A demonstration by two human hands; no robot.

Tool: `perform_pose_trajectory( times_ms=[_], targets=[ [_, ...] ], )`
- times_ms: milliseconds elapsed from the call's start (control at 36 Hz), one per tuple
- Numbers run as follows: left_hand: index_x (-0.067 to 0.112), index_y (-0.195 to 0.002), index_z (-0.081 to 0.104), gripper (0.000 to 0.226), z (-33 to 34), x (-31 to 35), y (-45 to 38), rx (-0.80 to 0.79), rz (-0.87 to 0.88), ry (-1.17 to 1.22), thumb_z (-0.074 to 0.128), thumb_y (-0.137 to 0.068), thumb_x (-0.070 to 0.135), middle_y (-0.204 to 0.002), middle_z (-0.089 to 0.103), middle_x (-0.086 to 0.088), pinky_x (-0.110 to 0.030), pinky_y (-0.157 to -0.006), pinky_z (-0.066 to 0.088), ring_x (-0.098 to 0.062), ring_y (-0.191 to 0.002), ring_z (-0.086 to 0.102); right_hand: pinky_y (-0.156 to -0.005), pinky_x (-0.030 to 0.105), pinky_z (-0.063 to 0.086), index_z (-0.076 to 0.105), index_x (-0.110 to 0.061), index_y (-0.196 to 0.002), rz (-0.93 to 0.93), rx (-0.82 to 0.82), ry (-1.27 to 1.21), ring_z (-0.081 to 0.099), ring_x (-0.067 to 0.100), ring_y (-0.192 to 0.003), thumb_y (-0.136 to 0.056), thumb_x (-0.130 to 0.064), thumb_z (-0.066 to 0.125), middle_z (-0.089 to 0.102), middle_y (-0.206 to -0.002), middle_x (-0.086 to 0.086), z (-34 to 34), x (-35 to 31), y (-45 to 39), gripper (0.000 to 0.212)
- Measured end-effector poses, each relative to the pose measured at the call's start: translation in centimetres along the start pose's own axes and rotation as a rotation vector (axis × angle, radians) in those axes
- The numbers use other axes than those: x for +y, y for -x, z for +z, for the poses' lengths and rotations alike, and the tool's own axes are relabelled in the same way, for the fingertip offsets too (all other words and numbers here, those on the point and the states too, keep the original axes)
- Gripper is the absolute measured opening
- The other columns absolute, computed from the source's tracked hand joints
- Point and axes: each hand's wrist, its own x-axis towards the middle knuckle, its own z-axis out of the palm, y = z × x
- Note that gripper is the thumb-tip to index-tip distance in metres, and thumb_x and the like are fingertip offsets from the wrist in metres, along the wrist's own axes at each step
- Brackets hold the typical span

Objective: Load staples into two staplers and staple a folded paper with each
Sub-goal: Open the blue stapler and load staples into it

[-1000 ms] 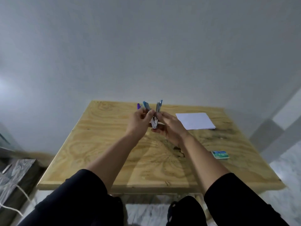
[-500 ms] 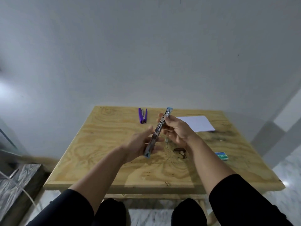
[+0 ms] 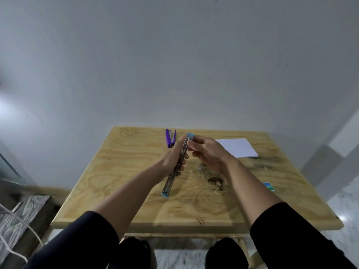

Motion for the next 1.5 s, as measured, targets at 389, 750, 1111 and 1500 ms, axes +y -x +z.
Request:
perform_pose_trajectory(
  times_ms=[389, 750, 1111, 1500],
  targets=[
    [0.018, -0.063, 0.034, 0.054, -1.2, 0.1, -0.8, 0.006, -0.06, -0.08, 0.021, -0.092, 0.062, -0.053, 0.03, 0.003, -0.025, -0.048, 0.025, -0.012, -0.043, 0.029, -0.057, 0.017, 0.043, 0.06, 0.009, -0.114, -0.032, 0.014, -0.1, 0.047, 0.009, -0.059, -0.096, -0.012, 0.047, 0.054, -0.071, 0.004, 1.7, 0.7, -1.1, 0.03],
    [0.012, -0.089, 0.044, 0.039, -1.2, -1.0, -0.4, -0.178, -0.027, 0.132, 0.019, -0.099, 0.039, -0.069, 0.037, 0.0, -0.027, -0.056, 0.029, -0.013, -0.059, 0.035, -0.061, 0.028, 0.033, 0.06, 0.001, -0.093, 0.025, 0.122, -0.069, 0.035, 0.017, -0.056, -0.099, -0.012, 0.039, 0.038, -0.063, 0.005, 2.2, 1.3, -1.8, 0.025],
    [0.011, -0.112, 0.046, 0.031, -2.1, -2.1, -0.6, -0.213, -0.04, 0.19, 0.025, -0.098, 0.029, -0.072, 0.035, 0.001, -0.014, -0.038, 0.025, -0.007, -0.05, 0.031, -0.062, 0.026, 0.039, 0.066, -0.01, -0.089, 0.015, 0.098, -0.042, 0.044, 0.014, -0.062, -0.099, -0.017, 0.041, 0.05, -0.068, 0.003, 1.9, 1.8, -2.1, 0.028],
    [0.016, -0.09, 0.042, 0.019, -1.4, -3.2, -1.2, -0.161, 0.077, 0.242, 0.027, -0.097, 0.027, -0.076, 0.041, 0.0, -0.016, -0.041, 0.032, -0.005, -0.051, 0.039, -0.06, 0.019, 0.04, 0.056, -0.019, -0.072, -0.252, 0.194, 0.377, 0.045, -0.001, -0.055, -0.084, -0.017, 0.056, 0.05, -0.06, -0.015, 1.6, 2.5, -1.6, 0.013]
  ],
)
